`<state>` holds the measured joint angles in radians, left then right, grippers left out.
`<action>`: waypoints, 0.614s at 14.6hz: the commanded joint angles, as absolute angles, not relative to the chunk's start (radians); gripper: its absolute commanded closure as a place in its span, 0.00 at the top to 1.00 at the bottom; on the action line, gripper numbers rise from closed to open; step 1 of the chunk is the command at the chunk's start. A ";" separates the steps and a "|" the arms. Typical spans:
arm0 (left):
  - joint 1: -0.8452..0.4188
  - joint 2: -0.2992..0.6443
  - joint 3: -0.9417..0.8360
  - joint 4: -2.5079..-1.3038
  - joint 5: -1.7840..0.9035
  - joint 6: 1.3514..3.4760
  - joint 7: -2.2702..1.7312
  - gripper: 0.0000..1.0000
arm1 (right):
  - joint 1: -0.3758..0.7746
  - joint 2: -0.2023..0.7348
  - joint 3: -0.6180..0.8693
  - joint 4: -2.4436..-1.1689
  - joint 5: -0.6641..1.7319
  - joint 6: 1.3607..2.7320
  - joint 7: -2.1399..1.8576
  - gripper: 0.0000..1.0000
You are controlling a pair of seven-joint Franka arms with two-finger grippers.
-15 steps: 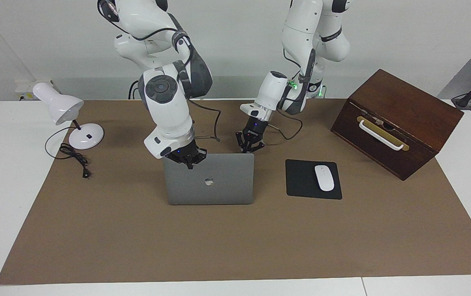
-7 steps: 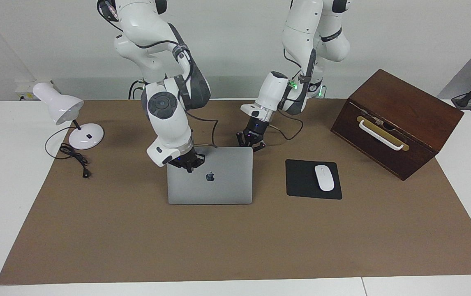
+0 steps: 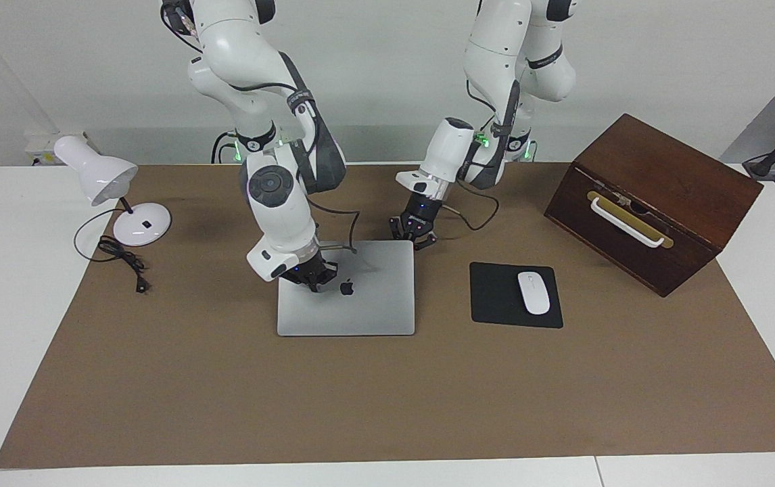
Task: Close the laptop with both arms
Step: 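Push the laptop screen down onto the keyboard with the right gripper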
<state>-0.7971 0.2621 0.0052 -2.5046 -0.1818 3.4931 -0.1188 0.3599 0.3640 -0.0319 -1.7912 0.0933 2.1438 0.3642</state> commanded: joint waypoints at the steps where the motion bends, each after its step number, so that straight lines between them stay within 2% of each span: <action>1: -0.799 0.293 0.009 -2.499 -0.199 3.507 -0.101 0.00 | 0.354 0.367 -0.023 -1.835 0.110 2.207 0.336 0.00; 9: -0.796 0.299 0.009 -2.493 -0.199 3.507 -0.101 0.00 | 0.356 0.382 -0.023 -1.848 0.110 2.238 0.336 0.00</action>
<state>-0.7971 0.2624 0.0052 -2.5046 -0.1818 3.4937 -0.1187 0.3608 0.3831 -0.0271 -1.8305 0.0933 2.2130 0.3641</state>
